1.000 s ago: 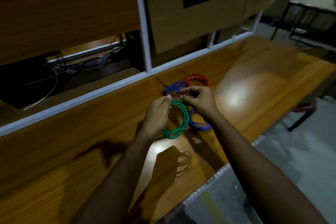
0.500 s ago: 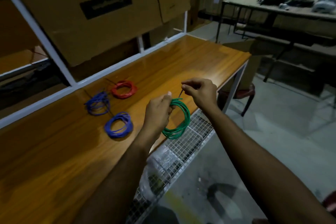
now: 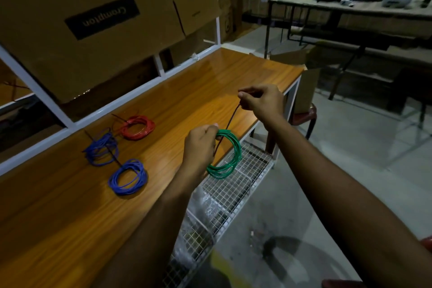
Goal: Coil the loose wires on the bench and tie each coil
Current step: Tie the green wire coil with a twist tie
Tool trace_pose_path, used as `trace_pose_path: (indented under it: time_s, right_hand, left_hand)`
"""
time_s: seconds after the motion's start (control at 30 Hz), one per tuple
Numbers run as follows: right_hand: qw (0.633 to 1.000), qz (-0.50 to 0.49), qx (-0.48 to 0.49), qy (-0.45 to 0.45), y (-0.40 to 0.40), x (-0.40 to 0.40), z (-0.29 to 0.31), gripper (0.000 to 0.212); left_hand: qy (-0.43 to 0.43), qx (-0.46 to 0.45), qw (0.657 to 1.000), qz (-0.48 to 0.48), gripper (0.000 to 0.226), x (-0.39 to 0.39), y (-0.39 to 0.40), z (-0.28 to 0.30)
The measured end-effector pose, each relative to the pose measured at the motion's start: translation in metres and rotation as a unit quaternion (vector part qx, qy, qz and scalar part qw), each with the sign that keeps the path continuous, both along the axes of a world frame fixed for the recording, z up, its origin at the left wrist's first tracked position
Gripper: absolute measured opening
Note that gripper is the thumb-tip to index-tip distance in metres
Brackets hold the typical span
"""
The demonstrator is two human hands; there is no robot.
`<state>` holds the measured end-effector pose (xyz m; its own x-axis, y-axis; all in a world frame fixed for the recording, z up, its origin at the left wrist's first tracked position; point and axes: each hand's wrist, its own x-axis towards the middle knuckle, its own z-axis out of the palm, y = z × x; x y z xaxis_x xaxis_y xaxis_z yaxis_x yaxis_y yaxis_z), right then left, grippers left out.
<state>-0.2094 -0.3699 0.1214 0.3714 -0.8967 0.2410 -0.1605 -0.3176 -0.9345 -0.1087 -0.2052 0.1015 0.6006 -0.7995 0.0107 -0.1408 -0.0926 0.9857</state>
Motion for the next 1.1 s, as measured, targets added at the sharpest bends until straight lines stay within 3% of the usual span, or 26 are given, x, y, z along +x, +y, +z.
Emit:
trace_pose_path:
  time_s: [0.3,0.5,0.6,0.73,0.9,1.1]
  right_hand:
    - [0.977,0.209,0.043,0.023,0.039,0.031,0.014,0.024]
    - [0.966,0.249,0.005,0.073,0.050,0.047,0.023,0.021]
    - [0.966,0.244,0.008,0.089,0.054,0.050,0.027,0.022]
    - [0.966,0.126,-0.173,0.145,0.083,0.041,0.027,0.024]
    - [0.886,0.128,-0.381,0.232,0.138,0.024,0.004,0.028]
    - [0.880,0.115,-0.422,0.185,0.143,0.028,-0.009,0.012]
  left_hand:
    - [-0.018,-0.006,1.000,-0.004,0.032,0.035,0.003,-0.002]
    - [-0.007,-0.033,0.999,-0.007,0.038,0.055,0.007,-0.001]
    - [0.032,-0.032,0.999,-0.008,0.030,0.057,0.010,0.001]
    - [0.065,-0.032,0.997,-0.006,0.031,0.065,0.010,-0.001]
    - [0.103,-0.051,0.993,0.002,0.031,0.071,0.006,-0.001]
    - [0.180,-0.061,0.982,-0.004,0.034,0.069,0.005,-0.007]
